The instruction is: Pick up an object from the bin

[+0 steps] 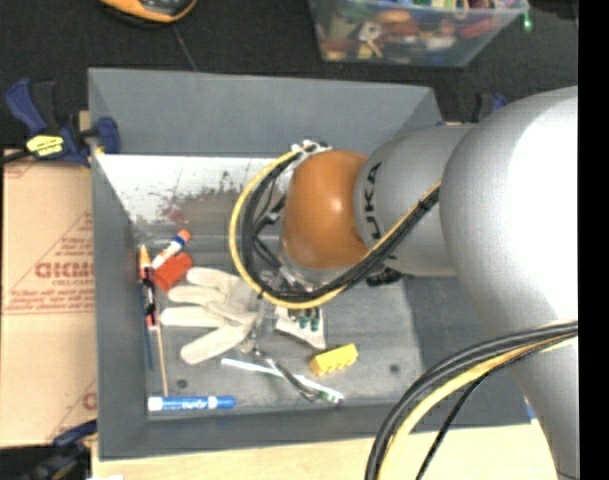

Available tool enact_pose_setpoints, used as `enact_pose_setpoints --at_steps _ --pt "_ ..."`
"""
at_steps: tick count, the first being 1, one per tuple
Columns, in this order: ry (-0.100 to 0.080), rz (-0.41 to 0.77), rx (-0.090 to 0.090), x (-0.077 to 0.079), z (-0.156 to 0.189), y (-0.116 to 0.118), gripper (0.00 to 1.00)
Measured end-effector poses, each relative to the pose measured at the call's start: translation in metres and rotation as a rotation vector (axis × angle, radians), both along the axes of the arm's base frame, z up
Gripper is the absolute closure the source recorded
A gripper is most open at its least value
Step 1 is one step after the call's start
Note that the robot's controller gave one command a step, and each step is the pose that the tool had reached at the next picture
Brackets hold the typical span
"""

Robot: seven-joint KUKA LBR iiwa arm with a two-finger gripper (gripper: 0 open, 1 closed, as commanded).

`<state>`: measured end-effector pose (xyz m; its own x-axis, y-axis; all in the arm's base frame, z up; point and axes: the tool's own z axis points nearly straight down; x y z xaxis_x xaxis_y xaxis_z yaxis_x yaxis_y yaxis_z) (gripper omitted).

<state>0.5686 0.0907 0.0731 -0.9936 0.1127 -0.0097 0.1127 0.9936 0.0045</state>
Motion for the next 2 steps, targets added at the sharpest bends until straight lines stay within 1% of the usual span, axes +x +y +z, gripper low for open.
enact_pose_setpoints --at_steps 1,2 --pt "0.000 0.000 0.000 0.000 0.000 0.000 1.00" --pt "0.010 -0.001 -0.001 -0.003 0.021 -0.001 1.00"
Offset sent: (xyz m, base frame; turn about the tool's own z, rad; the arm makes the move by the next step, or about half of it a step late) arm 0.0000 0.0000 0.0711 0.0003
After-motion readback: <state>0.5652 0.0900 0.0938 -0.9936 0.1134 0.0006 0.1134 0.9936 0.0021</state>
